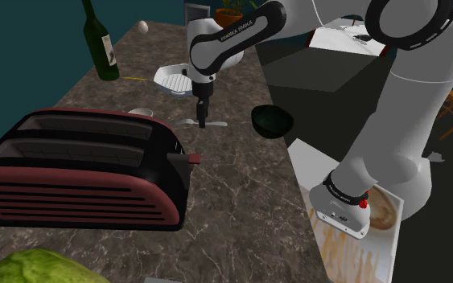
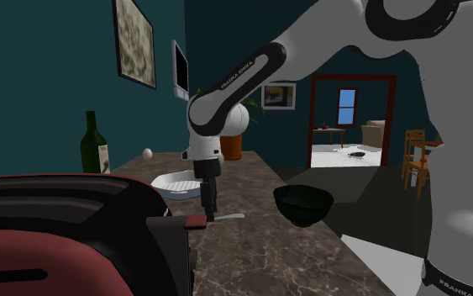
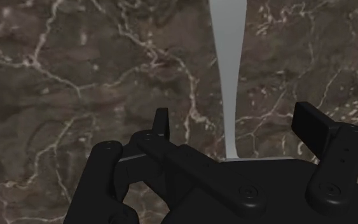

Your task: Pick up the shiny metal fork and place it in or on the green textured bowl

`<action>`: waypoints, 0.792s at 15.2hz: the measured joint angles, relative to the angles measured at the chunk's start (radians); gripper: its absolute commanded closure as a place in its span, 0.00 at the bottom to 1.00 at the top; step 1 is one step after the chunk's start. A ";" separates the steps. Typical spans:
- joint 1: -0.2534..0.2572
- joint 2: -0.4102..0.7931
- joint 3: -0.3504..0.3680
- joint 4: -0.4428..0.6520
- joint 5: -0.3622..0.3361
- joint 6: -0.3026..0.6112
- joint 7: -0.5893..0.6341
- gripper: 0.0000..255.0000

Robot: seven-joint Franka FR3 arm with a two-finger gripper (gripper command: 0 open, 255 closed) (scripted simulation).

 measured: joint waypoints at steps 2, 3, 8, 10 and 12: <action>0.000 0.001 0.000 0.000 0.000 0.001 0.000 0.00; 0.000 0.001 0.000 0.000 0.000 0.002 0.000 0.00; 0.001 0.000 0.001 0.000 0.000 0.002 0.000 1.00; 0.001 -0.001 0.001 0.001 0.000 0.001 0.000 1.00; 0.001 -0.001 0.001 0.000 0.000 0.002 0.000 1.00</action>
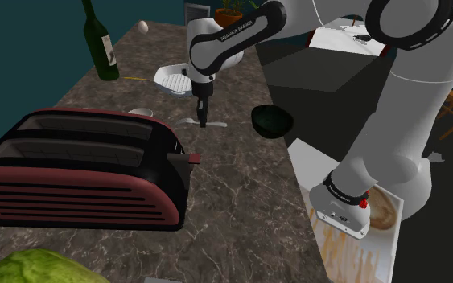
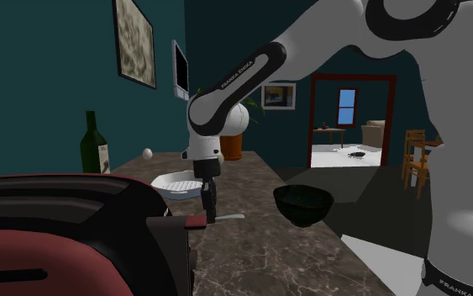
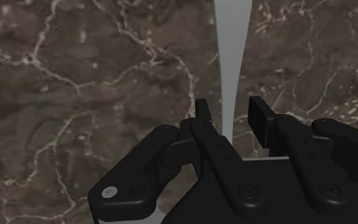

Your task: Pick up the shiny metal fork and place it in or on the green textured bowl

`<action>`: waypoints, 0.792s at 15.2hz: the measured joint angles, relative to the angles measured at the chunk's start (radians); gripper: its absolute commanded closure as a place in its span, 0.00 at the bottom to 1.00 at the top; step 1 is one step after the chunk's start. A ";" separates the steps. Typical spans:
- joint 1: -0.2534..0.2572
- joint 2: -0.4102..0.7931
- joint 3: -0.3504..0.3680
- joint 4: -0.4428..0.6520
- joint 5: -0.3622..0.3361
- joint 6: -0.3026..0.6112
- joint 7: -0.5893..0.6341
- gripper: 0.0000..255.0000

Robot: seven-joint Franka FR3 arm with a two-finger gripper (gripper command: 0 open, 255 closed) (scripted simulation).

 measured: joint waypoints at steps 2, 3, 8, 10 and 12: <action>0.000 0.000 0.000 0.000 0.000 0.001 0.000 1.00; 0.000 0.000 0.000 0.000 0.000 0.000 0.000 1.00; -0.001 -0.029 -0.001 0.012 -0.003 -0.044 0.006 1.00; -0.001 -0.041 -0.001 0.026 -0.005 -0.069 0.011 1.00; -0.001 -0.053 -0.002 0.036 -0.006 -0.091 0.013 1.00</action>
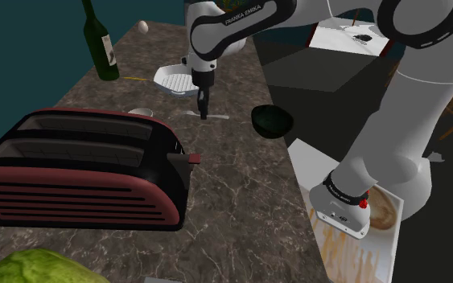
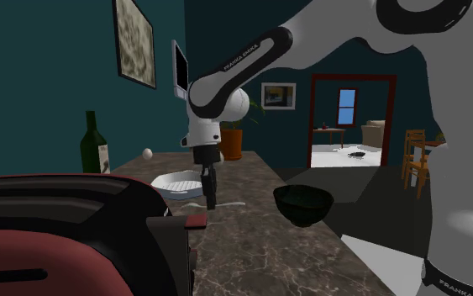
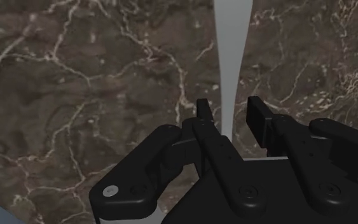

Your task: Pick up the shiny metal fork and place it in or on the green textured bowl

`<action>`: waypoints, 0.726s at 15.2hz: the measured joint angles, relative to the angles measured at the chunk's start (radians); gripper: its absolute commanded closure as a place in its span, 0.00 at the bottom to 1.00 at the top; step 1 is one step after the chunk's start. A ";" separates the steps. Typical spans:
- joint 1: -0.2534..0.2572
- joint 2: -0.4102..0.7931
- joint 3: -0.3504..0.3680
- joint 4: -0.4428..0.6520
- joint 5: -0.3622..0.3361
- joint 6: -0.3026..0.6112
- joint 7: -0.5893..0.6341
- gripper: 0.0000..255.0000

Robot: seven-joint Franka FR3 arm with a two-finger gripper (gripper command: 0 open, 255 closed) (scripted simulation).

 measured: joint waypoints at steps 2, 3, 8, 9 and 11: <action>0.000 -0.013 0.000 0.012 -0.001 -0.025 0.005 1.00; 0.000 -0.019 0.000 0.019 -0.002 -0.038 0.006 1.00; -0.001 -0.046 -0.001 0.050 -0.005 -0.096 0.014 1.00; -0.001 -0.048 -0.001 0.061 -0.006 -0.109 0.016 1.00; -0.001 -0.061 -0.001 0.073 -0.007 -0.133 0.019 1.00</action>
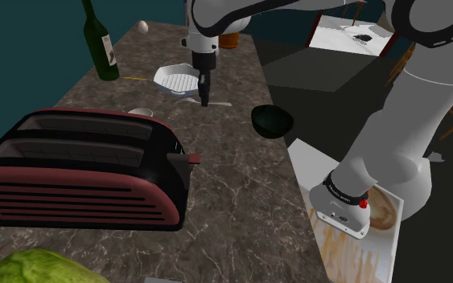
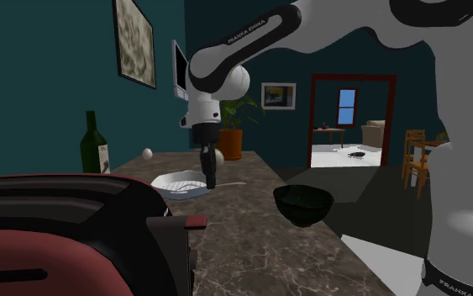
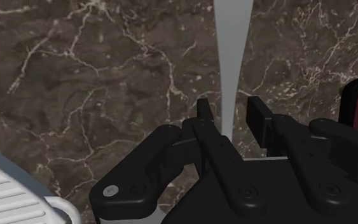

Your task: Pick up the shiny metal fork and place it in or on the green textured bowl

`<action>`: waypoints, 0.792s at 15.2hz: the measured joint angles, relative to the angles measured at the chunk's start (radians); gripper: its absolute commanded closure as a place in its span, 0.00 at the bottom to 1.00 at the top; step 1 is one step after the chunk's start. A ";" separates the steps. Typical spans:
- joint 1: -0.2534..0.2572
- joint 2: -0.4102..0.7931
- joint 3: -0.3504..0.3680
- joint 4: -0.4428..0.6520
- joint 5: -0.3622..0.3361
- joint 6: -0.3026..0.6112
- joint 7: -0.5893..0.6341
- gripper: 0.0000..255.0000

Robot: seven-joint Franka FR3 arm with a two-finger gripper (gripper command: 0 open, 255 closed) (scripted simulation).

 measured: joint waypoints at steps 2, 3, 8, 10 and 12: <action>0.000 -0.008 0.000 0.015 -0.001 -0.023 0.003 1.00; 0.000 -0.009 0.000 0.027 -0.001 -0.036 0.006 1.00; -0.002 -0.026 -0.001 0.075 -0.003 -0.101 0.012 1.00; -0.002 -0.031 -0.002 0.095 -0.004 -0.126 0.015 1.00; -0.002 -0.033 -0.001 0.118 -0.005 -0.150 0.019 1.00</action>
